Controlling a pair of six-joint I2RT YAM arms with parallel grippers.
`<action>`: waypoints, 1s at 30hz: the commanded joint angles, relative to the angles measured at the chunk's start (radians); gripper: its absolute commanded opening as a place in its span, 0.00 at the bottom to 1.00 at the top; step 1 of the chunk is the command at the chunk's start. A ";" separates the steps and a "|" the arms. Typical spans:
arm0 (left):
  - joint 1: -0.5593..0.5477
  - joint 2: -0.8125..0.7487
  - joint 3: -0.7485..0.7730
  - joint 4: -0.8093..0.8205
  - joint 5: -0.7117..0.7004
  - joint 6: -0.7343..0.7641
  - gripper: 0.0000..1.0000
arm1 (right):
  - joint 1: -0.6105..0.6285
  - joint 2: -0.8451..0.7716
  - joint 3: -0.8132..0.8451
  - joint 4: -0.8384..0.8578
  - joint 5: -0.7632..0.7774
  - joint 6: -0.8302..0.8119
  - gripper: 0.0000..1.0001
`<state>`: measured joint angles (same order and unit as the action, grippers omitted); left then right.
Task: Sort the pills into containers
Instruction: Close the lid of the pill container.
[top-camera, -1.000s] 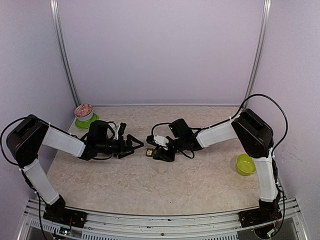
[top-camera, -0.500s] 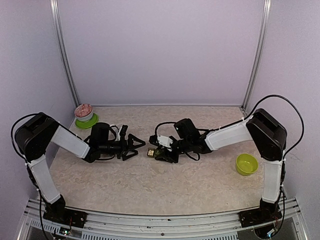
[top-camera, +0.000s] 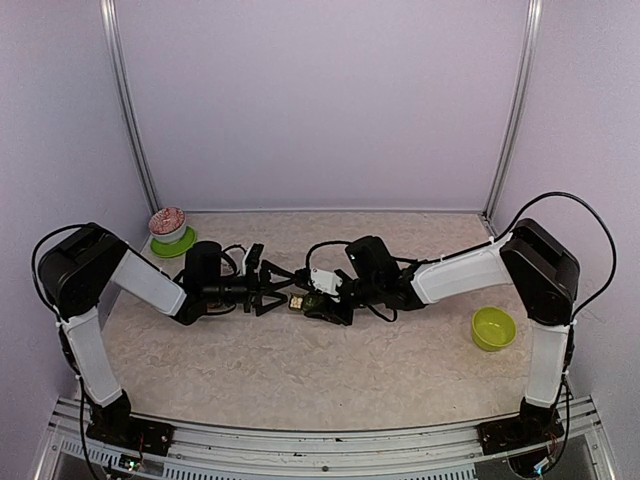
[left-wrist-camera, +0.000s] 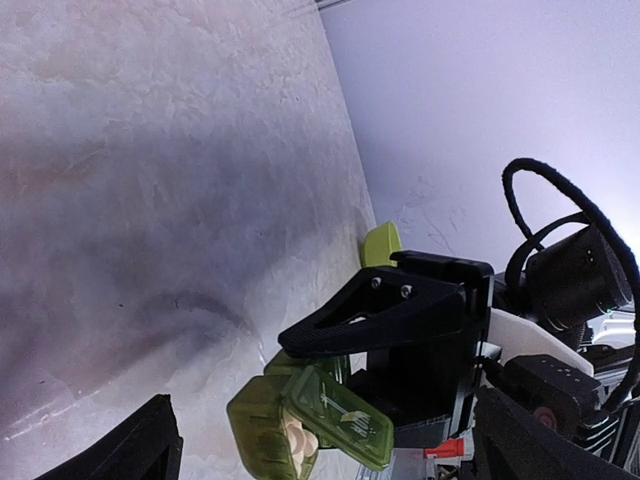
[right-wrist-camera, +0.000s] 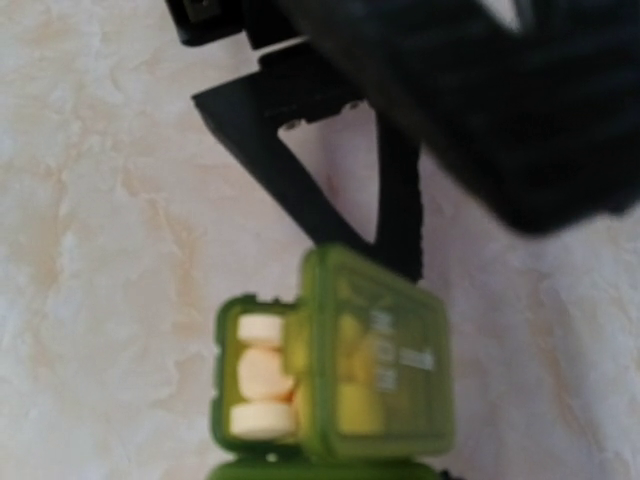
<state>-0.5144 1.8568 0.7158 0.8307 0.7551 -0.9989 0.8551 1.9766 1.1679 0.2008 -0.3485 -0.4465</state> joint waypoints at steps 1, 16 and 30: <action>-0.020 0.021 0.025 0.070 0.041 -0.024 0.99 | 0.010 -0.030 0.001 0.019 0.016 0.009 0.42; -0.050 0.044 0.011 0.155 0.074 -0.075 0.90 | 0.008 -0.019 0.024 0.021 0.076 0.033 0.41; -0.055 0.084 0.020 0.196 0.081 -0.113 0.79 | 0.007 -0.053 -0.001 0.055 0.052 0.035 0.41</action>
<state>-0.5549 1.9255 0.7208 0.9684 0.8001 -1.1015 0.8555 1.9667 1.1683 0.2142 -0.2855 -0.4248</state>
